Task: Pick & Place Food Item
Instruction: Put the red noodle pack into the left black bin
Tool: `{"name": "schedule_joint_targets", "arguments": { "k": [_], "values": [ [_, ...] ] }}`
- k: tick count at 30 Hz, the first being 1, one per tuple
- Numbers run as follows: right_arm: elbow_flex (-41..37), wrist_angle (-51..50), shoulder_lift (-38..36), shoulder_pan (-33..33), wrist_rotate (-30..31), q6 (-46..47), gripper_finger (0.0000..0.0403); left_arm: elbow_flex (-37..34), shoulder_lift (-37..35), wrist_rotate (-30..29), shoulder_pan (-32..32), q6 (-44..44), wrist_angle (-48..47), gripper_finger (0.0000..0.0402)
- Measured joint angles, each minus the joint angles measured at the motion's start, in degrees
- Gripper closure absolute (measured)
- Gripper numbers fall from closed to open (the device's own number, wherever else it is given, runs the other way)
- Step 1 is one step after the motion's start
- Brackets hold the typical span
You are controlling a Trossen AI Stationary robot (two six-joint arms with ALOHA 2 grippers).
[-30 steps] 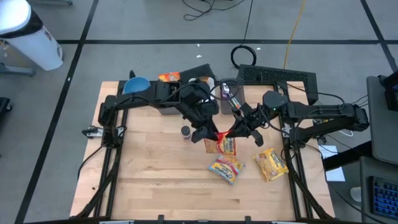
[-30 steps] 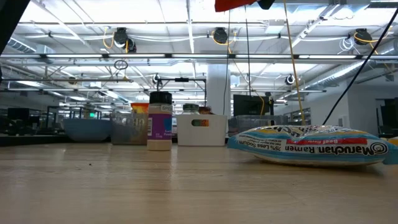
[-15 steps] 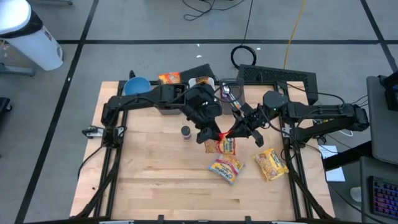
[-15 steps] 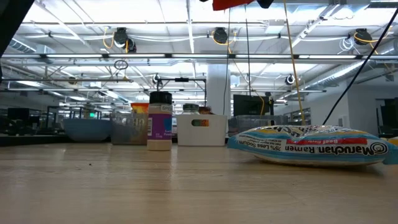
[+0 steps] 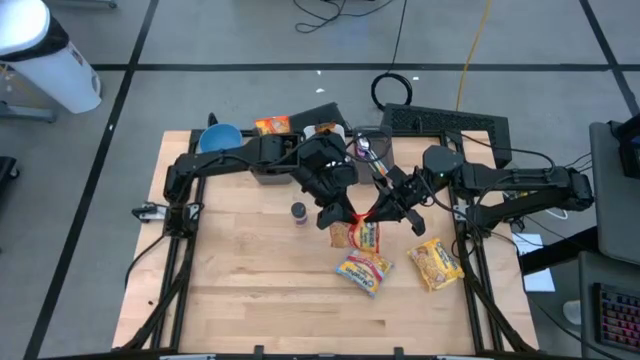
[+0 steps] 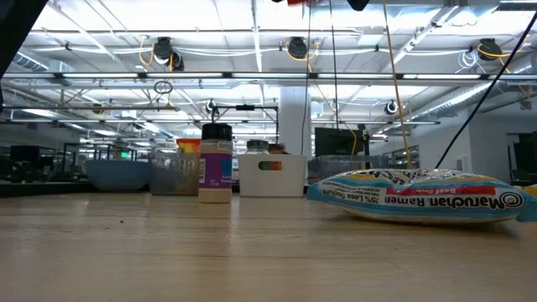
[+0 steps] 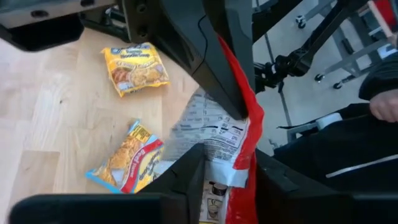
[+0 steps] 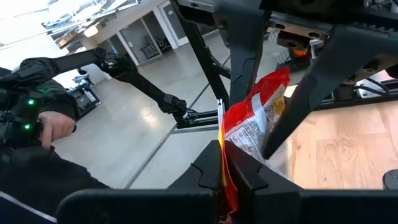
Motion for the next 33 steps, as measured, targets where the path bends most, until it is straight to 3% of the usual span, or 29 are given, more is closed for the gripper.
{"name": "schedule_joint_targets", "arguments": {
  "k": [7,33],
  "values": [
    [0.0,-0.58,-0.06,0.02,-0.94,-0.46,0.0403,0.0,0.0,1.35,0.74,-1.48,4.09,0.0311],
    [-0.02,-1.03,0.02,0.02,-1.43,-0.9,0.0403,0.0,0.0,4.1,0.83,-1.09,4.5,0.0312]
  ]
}}
